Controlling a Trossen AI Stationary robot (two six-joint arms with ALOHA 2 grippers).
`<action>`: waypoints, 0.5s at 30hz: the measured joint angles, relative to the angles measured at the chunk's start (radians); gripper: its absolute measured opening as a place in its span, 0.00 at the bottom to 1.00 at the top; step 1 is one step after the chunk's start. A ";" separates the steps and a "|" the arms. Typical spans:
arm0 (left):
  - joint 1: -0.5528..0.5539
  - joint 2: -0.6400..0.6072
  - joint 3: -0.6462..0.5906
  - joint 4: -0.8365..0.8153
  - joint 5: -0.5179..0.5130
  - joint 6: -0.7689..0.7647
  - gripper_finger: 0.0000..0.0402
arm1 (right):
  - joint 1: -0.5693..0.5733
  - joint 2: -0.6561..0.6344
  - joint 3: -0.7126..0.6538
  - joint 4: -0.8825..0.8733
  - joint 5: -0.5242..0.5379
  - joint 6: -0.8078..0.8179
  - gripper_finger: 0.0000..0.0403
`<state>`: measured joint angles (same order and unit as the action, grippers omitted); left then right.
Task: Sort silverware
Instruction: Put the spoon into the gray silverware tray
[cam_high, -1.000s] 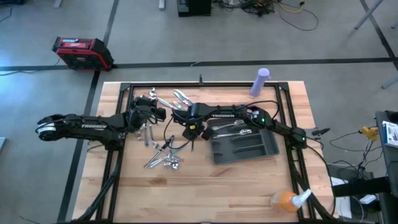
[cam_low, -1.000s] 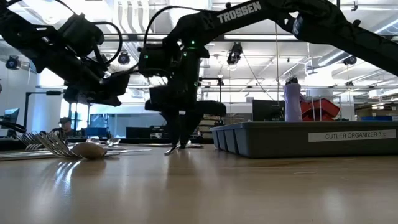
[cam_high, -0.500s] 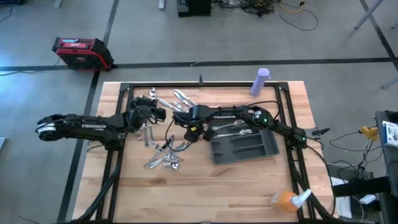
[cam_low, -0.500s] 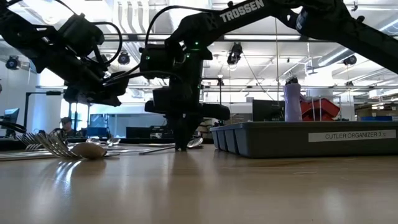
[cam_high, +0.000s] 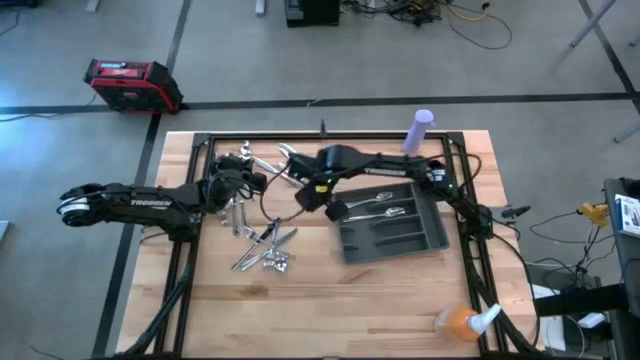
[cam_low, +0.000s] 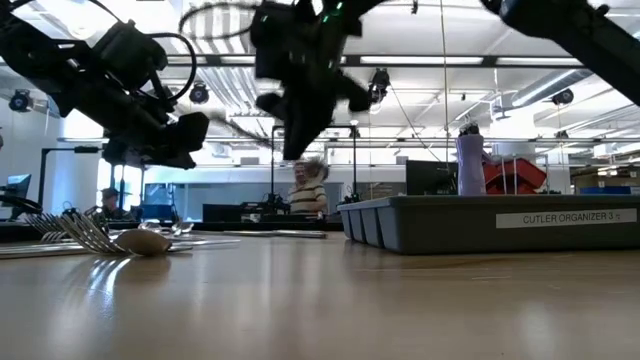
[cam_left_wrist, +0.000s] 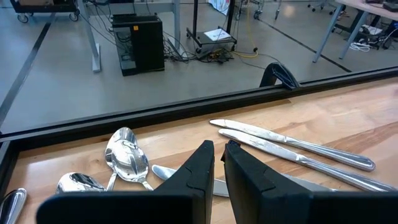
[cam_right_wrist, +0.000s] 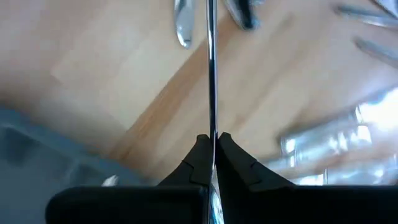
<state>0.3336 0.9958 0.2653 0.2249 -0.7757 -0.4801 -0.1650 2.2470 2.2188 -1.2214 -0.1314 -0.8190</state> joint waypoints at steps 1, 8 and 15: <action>0.000 0.000 0.000 -0.001 0.000 0.000 0.06 | -0.005 -0.018 -0.003 -0.022 -0.002 0.046 0.00; 0.000 0.000 0.000 -0.001 0.000 0.008 0.06 | -0.013 -0.127 -0.143 -0.121 0.229 0.341 0.00; 0.000 0.000 0.000 -0.003 0.000 0.038 0.06 | 0.003 -0.326 -0.527 -0.096 0.367 0.670 0.00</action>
<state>0.3336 0.9955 0.2653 0.2219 -0.7758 -0.4420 -0.1616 1.9205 1.6914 -1.3174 0.2361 -0.1489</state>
